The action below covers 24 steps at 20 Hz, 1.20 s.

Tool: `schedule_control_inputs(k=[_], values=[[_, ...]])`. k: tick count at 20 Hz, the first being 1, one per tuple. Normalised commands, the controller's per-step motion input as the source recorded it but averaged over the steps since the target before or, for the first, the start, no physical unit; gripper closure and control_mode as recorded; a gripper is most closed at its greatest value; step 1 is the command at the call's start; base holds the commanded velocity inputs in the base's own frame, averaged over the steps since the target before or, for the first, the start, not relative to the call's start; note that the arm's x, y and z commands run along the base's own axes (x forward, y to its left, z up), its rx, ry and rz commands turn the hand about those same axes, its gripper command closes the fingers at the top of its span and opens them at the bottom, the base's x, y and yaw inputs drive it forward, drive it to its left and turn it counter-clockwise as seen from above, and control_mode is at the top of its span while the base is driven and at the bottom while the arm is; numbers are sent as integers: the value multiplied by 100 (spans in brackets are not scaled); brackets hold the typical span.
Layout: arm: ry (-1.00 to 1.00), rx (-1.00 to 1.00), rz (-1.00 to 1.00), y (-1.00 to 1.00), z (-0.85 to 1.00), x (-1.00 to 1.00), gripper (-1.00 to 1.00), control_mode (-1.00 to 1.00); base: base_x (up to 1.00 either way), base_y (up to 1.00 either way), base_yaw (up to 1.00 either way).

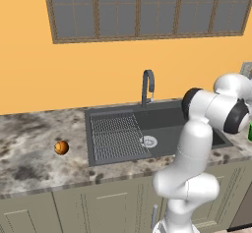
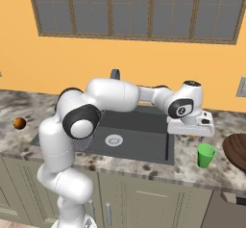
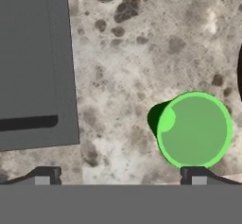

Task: Remove the orange and tangerine from the sink. Then move the bowl and cup from the counter to the sink for washing.

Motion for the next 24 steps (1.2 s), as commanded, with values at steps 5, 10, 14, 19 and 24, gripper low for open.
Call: schedule_control_inputs(k=[5, 10, 14, 19, 24], values=[[0, 4, 1, -2, 0, -5, -100, -100, 0, 0, 0], [0, 4, 5, -9, -5, 0, -100, -100, 0, 0, 0], [0, 1, 6, -10, -8, 0, -100, -100, 0, 0, 0], [0, 0, 3, -13, -5, -4, -100, -100, 0, 0, 0], [-1, 0, 0, -13, -5, -7, -100, -100, 0, 0, 0]])
